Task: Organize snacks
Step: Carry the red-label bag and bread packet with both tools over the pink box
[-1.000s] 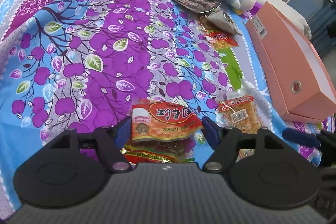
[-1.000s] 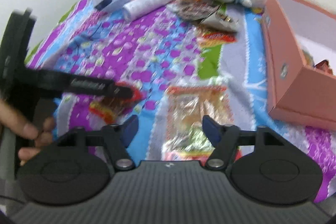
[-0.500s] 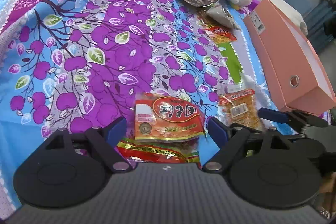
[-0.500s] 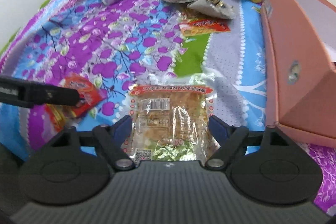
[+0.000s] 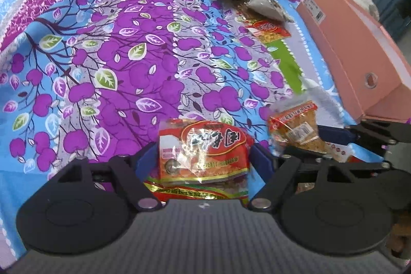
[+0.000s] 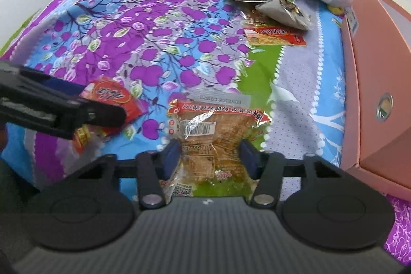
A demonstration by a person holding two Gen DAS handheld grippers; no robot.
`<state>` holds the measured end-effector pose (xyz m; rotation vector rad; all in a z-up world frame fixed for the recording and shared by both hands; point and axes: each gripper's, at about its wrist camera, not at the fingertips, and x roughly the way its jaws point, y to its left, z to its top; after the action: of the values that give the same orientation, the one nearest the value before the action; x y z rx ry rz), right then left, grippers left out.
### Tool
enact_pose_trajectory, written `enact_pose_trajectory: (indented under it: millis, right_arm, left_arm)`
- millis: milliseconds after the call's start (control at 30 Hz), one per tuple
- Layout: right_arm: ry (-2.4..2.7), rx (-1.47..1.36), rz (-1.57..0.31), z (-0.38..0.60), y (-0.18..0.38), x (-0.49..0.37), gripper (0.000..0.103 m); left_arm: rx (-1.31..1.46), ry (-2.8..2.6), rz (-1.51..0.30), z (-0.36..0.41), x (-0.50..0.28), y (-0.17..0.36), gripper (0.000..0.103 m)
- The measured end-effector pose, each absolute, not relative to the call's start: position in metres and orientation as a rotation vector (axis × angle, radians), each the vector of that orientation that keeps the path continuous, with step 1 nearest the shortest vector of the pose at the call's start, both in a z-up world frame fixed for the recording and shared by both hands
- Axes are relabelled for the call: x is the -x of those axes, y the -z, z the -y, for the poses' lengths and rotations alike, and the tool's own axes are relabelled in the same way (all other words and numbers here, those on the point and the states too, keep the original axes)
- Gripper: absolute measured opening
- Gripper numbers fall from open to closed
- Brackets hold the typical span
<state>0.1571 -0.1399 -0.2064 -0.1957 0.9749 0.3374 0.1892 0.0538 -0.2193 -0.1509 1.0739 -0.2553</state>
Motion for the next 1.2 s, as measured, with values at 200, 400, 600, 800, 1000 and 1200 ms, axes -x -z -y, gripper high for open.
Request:
enact_pose_trajectory:
  millis: [200, 400, 600, 800, 1000, 1200]
  right_arm:
    - [-0.300, 0.168, -0.955, 0.146, 0.195, -0.153, 0.040]
    - [-0.251, 0.140, -0.941, 0.159, 0.183, -0.145, 0.040]
    - [-0.227, 0.109, -0.897, 0.167, 0.161, -0.132, 0.040]
    - [-0.200, 0.092, -0.846, 0.171, 0.139, -0.120, 0.040]
    - [-0.172, 0.069, -0.800, 0.180, 0.117, -0.111, 0.040]
    - [-0.157, 0.046, -0.737, 0.189, 0.093, -0.099, 0.040]
  left_arm:
    - [0.137, 0.226, -1.074, -0.052, -0.190, 0.218, 0.063]
    - [0.184, 0.246, -1.053, -0.052, -0.184, 0.207, 0.052]
    - [0.209, 0.260, -0.997, -0.047, -0.171, 0.184, 0.051]
    - [0.241, 0.271, -0.944, -0.046, -0.160, 0.161, 0.051]
    - [0.267, 0.283, -0.887, -0.044, -0.154, 0.135, 0.051]
    - [0.268, 0.317, -0.820, -0.033, -0.142, 0.104, 0.051]
